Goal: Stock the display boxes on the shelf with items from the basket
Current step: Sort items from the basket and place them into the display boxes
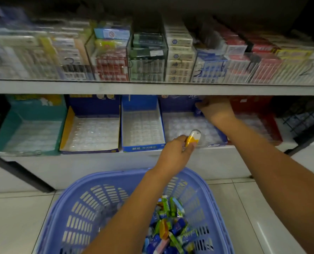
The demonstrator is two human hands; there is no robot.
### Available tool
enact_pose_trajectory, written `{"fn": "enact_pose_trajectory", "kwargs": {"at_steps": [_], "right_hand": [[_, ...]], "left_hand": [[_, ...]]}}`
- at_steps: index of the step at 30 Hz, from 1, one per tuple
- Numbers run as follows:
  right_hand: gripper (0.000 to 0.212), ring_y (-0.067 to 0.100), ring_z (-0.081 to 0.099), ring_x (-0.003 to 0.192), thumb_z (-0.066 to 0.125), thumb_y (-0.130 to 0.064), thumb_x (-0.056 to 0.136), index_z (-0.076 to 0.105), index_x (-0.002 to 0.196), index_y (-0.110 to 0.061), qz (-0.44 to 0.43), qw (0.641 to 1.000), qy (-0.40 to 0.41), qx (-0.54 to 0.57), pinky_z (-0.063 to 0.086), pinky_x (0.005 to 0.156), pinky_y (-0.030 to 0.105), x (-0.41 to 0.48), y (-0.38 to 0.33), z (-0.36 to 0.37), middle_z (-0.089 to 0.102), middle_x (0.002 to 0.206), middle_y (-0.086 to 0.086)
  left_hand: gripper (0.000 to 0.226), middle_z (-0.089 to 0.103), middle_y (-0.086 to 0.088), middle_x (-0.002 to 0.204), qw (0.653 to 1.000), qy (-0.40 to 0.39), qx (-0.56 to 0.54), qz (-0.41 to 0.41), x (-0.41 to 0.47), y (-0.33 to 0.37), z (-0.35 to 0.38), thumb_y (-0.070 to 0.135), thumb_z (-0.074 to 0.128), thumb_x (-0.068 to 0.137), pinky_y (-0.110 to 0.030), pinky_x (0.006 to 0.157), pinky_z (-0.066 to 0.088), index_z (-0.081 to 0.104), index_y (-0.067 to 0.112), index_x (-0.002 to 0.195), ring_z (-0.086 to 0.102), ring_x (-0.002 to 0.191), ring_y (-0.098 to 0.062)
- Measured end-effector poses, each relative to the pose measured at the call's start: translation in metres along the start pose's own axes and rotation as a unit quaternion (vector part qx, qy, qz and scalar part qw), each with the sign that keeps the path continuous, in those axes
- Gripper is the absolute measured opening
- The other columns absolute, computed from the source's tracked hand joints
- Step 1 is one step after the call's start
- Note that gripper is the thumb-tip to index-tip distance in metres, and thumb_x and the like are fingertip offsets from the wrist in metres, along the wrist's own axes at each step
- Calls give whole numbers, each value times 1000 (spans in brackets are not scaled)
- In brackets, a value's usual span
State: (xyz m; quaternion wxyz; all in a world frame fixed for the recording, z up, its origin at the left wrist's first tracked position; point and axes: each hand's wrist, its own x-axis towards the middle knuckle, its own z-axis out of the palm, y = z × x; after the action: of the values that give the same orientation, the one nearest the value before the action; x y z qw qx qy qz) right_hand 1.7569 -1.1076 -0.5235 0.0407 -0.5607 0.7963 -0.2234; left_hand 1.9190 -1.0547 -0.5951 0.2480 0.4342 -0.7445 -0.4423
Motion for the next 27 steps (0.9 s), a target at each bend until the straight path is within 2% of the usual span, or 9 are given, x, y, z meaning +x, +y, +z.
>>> {"fn": "enact_pose_trajectory", "kwargs": {"at_steps": [2,5,8,12,14,16,19,22,27], "right_hand": [[32,18,57,62,58,-26,91,56,63,-10,-6,996,-14,88,38,55,9,-20,-9,-15,57,59,1],[38,11,61,46,65,-47,83,65,75,-10,68,950,-123,280,48,49,17,-56,-28,-36,64,55,5],[43,12,63,51,66,-51,79,68,86,-9,93,931,-204,289,48,48,19,-81,-54,-38,67,64,8],[31,14,65,56,70,-31,82,71,92,-2,92,905,-212,357,53,52,18,-97,-90,-32,68,71,11],[31,12,66,55,75,-34,76,71,85,-4,84,903,-218,360,52,52,17,-100,-109,-25,70,69,10],[31,11,66,54,79,-32,72,70,83,-5,77,906,-214,357,52,51,17,-101,-129,-15,70,66,7],[23,13,69,61,79,-19,74,68,89,-4,71,896,-218,379,57,58,19,-100,-156,3,71,75,9],[19,18,71,73,76,-8,76,66,92,-6,49,879,-180,439,58,64,20,-100,-175,22,70,87,13],[18,14,72,77,76,-6,76,69,92,-10,-2,862,-159,482,56,68,19,-95,-194,54,73,84,7]], "left_hand": [[23,62,2,76,998,64,-26,14,-4,5,-7,36,54,95,-25,59,43,60,14,91,59,69,-9],[18,61,8,71,985,159,-57,28,-14,10,-22,33,62,90,-20,57,47,61,16,87,60,64,-5],[21,53,13,65,974,220,-47,36,-29,8,-39,31,69,85,-9,53,40,53,19,81,52,58,-1],[19,55,4,72,967,253,-4,41,-47,-6,-63,27,68,86,-22,55,42,52,17,83,49,60,-10],[17,60,-2,77,958,284,14,48,-55,-12,-76,27,67,87,-32,57,46,57,13,87,52,63,-16],[15,62,-5,81,948,314,26,51,-61,-19,-91,25,67,87,-33,58,48,60,12,91,54,66,-18],[16,65,-4,91,937,347,-14,39,-68,-30,-117,18,68,86,-25,64,50,62,15,101,59,74,-14],[33,64,6,104,928,365,-61,50,-73,-43,-140,15,69,85,-17,75,52,60,19,117,63,86,-5],[30,63,11,103,901,401,-151,60,-76,-62,-165,18,74,82,-15,79,53,59,26,107,66,92,-4]]}}
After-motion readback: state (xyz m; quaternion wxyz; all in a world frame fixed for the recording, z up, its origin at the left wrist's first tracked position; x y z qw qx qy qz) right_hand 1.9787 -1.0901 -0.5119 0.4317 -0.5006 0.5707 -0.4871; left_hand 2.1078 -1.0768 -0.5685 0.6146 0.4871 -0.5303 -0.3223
